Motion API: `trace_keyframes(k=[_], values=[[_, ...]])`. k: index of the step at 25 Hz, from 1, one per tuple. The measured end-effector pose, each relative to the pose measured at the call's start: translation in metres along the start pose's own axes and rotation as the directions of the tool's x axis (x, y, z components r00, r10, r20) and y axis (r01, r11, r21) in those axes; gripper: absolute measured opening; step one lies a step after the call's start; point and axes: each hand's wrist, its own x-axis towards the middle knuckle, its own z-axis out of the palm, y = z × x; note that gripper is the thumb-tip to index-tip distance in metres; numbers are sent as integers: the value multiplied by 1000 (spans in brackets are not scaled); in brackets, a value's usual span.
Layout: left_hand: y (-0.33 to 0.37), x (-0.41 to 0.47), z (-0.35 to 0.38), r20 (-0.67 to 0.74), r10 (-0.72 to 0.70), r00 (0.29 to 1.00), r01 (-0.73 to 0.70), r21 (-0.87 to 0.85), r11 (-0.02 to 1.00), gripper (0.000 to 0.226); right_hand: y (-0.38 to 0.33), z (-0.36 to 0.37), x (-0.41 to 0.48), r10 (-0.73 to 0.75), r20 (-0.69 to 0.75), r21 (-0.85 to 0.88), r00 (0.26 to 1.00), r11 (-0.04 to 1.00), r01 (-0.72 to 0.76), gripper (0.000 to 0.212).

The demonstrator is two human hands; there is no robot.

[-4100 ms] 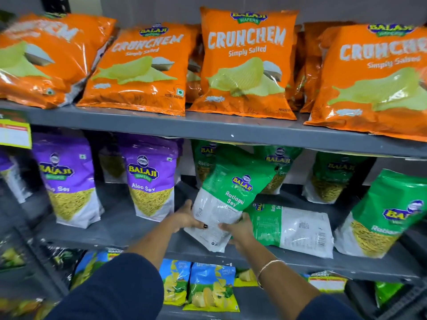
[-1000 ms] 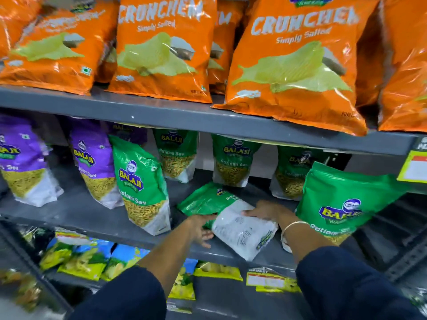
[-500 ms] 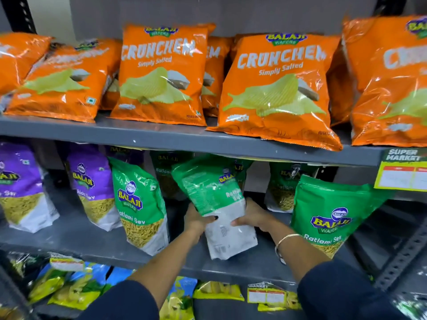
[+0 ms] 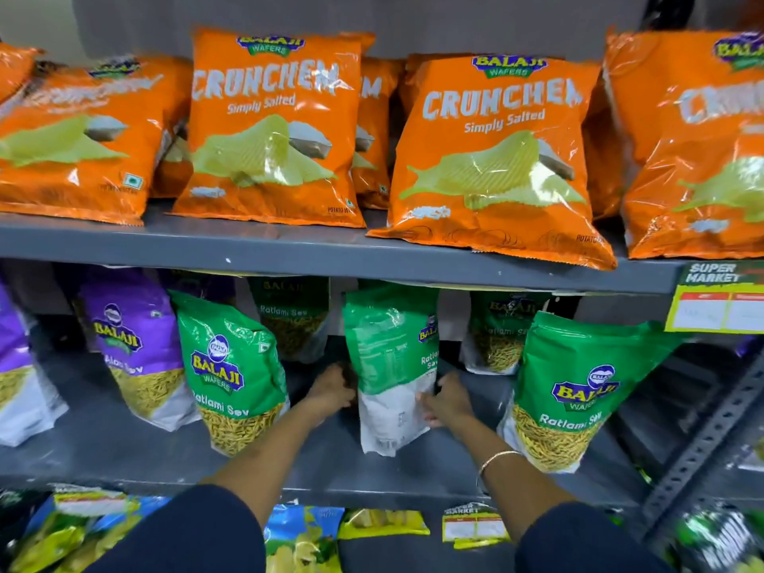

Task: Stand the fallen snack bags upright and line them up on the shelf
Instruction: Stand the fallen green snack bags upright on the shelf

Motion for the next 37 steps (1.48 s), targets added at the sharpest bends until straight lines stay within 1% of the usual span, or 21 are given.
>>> trace_keyframes(k=[1,2,3,4,5,6,7,8,10,12,14,16,17,20,23,25,27,29,32,35,37], values=[[1,1,0,-3,3,1000,-3,4,1000,30,-1,-2,-2,-5,15,2,1000,1000,5,30],[4,3,2,-18,24,1000,-24,20,1000,38,1,-4,-3,-21,70,-20,997,1000,23,33],[7,4,6,-37,62,997,-61,47,997,53,0,-8,-9,-35,170,-49,985,998,44,40],[11,5,11,-57,90,994,-87,52,995,71,2,-10,-12,-44,277,-90,960,993,72,51],[15,4,17,-52,92,994,-91,32,995,87,4,-12,-14,-41,341,-150,939,984,97,72],[19,1,25,-21,93,995,-93,-3,996,97,6,-13,-13,-44,341,-234,939,964,130,95],[23,1,33,31,103,994,-101,-59,993,103,8,-12,-14,-68,295,-296,953,942,159,105],[27,2,40,75,126,989,-118,-106,987,106,9,-11,-14,-106,234,-298,966,939,175,103],[33,4,49,122,143,982,-123,-156,980,111,15,-11,-6,-149,144,-144,978,975,170,80],[32,10,47,127,115,985,-95,-151,984,117,24,-19,6,-118,56,6,991,993,118,77],[33,10,40,138,79,987,-63,-115,991,111,20,-32,2,-123,-1,48,992,991,123,72],[32,12,36,92,61,994,-58,-34,998,109,18,-41,5,-130,-127,19,983,991,134,61],[33,14,36,65,60,996,-57,-42,997,107,16,-42,5,-127,-137,51,982,990,135,58],[36,20,42,135,72,988,-51,-157,986,89,11,-40,1,-122,14,209,992,971,116,67],[34,23,52,197,110,974,-56,-261,964,85,13,-43,2,-148,143,321,979,942,96,74],[30,21,54,154,123,980,-72,-301,951,87,14,-44,-1,-152,158,338,976,937,91,71],[26,13,57,94,100,991,-68,-294,953,98,16,-44,-9,-141,134,327,981,941,91,66],[18,1,57,54,86,995,-71,-232,970,105,20,-44,-19,-130,129,300,983,950,87,66],[15,-19,52,30,79,996,-74,-142,987,97,29,-43,-25,-99,180,296,979,954,43,70],[6,-30,39,5,86,996,-83,-182,980,89,25,-29,-31,-119,217,277,969,959,55,70],[-1,-37,26,-19,78,997,-80,-203,976,89,20,-14,-35,-174,219,323,960,941,97,72]])
